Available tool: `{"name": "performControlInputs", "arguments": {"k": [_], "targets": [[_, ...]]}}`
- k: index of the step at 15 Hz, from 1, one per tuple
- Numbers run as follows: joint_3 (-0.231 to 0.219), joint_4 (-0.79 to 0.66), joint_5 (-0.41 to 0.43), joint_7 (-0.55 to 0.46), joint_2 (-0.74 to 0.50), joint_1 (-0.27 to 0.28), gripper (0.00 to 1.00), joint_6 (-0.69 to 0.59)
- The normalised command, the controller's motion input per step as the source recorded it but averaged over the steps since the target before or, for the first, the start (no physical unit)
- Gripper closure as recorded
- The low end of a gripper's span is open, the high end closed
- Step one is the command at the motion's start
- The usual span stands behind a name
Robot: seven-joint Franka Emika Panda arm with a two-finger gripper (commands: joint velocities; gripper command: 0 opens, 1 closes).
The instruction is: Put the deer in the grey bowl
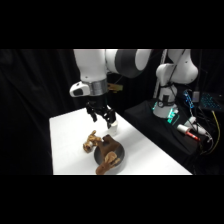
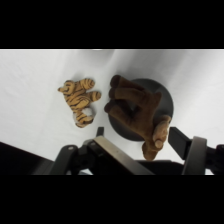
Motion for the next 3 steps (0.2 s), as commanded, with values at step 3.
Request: {"name": "performControlInputs", "arguments": {"k": [3], "targets": [[-0.038,0.14,0.015,-0.07,-0.13,-0.027,0.00,-0.15]]}}
